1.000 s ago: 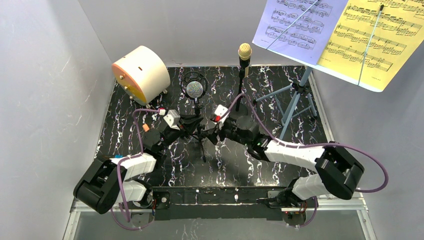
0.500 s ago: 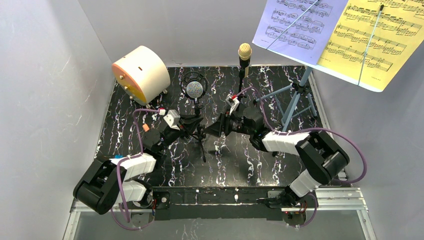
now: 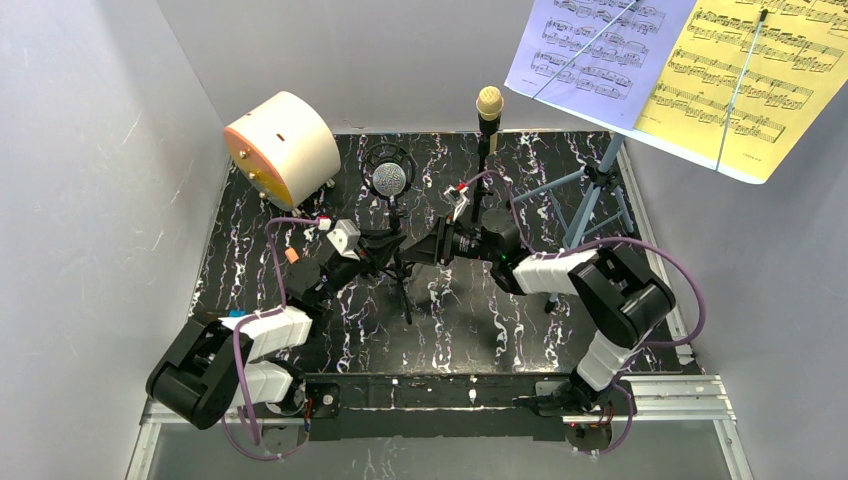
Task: Pack up the instrument practice props
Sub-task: Unscrew the knob on the microphone stand.
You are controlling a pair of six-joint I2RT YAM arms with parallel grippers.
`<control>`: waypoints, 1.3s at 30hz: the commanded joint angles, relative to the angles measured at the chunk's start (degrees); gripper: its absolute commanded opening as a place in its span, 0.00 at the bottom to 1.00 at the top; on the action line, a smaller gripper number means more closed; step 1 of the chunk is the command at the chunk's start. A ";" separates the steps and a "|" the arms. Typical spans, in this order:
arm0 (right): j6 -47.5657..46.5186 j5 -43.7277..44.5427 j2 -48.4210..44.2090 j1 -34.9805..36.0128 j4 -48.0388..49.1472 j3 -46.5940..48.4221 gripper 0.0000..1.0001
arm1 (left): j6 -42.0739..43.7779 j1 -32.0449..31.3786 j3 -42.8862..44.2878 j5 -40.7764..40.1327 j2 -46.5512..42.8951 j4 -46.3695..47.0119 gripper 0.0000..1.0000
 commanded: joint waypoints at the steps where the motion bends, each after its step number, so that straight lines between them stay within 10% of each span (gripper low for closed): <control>1: 3.17 -3.25 1.33 -0.16 7.18 3.02 0.56 | -1.63 -0.01 -0.74 0.93 0.39 -7.42 0.00; 13: -0.63 -5.32 2.41 -0.74 7.25 2.83 0.01 | -1.54 -0.01 -0.83 0.90 0.37 -7.57 0.00; 28: -51.19 -5.59 -3.87 1.58 -19.22 5.16 0.01 | -1.64 -0.01 -0.54 1.32 0.74 -7.67 0.00; 39: -97.73 19.40 -6.82 11.48 -35.46 5.61 0.01 | -1.67 -0.01 -0.57 1.37 0.65 -7.66 0.00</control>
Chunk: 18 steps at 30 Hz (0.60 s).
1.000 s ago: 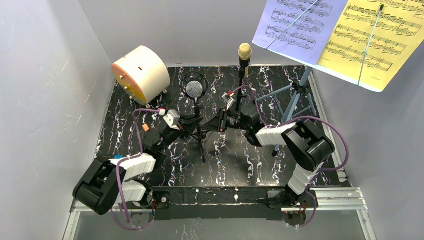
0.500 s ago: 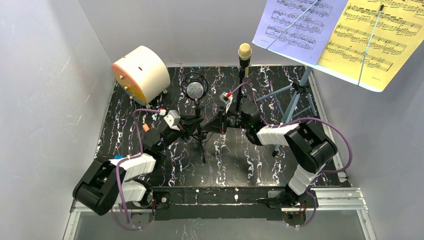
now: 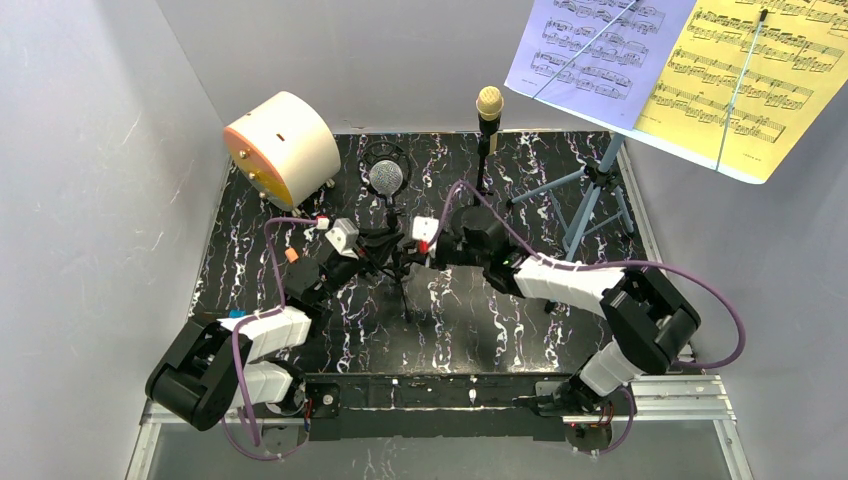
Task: Pack up the instrument practice props
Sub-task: Unscrew the knob on the microphone stand.
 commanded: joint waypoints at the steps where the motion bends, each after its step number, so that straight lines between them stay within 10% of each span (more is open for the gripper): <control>1: -26.54 19.09 1.38 6.27 -10.40 -0.77 0.01 | -1.70 -0.29 -0.49 0.99 1.09 -7.22 0.00; 8: -46.41 43.65 4.70 13.11 8.60 -7.09 0.01 | -1.74 -0.29 -0.53 0.57 1.29 -7.22 0.00; 18: -69.61 55.56 17.24 17.77 40.63 -10.87 0.01 | -1.74 -0.29 -0.39 -0.06 2.08 -7.22 0.00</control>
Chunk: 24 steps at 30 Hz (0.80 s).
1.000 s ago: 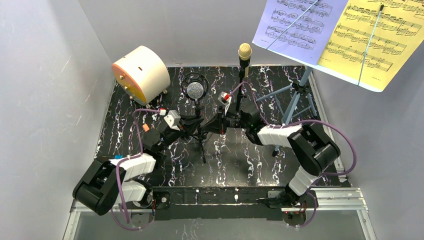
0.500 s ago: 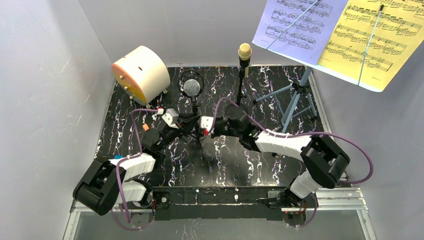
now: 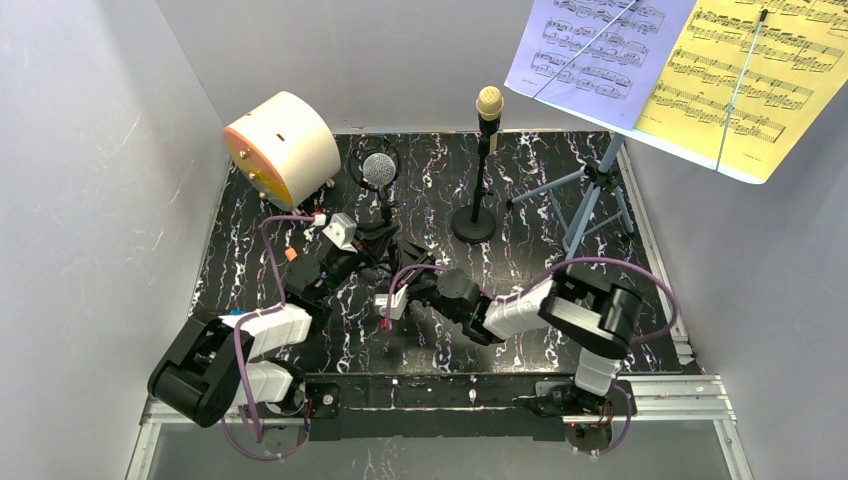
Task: Pack up the instrument practice props
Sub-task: Unscrew the knob on the microphone stand.
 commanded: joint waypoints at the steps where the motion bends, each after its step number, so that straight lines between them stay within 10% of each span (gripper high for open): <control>1: -8.65 9.60 6.98 -0.46 9.44 -1.10 0.01 | -2.57 -1.04 -1.16 4.88 1.18 -6.52 0.00; 8: 8.08 8.40 3.24 0.86 5.19 0.07 0.35 | -2.15 -1.04 -1.33 4.49 0.98 -6.79 0.00; 13: 34.22 -2.66 -7.45 -1.26 -18.01 3.76 0.59 | -1.74 -1.04 -1.33 4.13 0.82 -7.21 0.00; 24: 84.73 -28.55 -17.94 -14.11 -29.71 4.98 0.75 | -1.43 -1.04 -1.16 4.35 1.25 -7.49 0.00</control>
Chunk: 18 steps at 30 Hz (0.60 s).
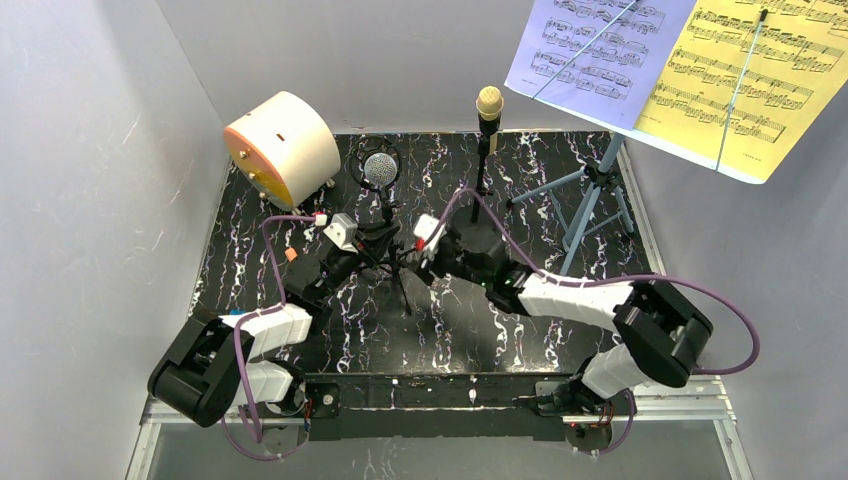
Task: Pack up the instrument practice props
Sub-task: Unscrew the knob on the microphone stand.
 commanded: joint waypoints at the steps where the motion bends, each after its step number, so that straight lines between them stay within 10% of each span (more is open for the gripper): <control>1: 34.13 -14.63 -2.11 -6.65 -0.31 0.94 0.75 | -1.80 -0.95 -1.33 4.05 0.95 -7.46 0.00; 9: 65.55 -28.53 5.41 -14.60 16.36 -0.26 0.75 | -1.73 -0.95 -1.33 4.42 0.55 -7.58 0.00; 18: 76.52 -35.04 14.67 -16.55 27.95 2.60 0.70 | -1.82 -0.95 -1.24 4.78 0.29 -7.83 0.00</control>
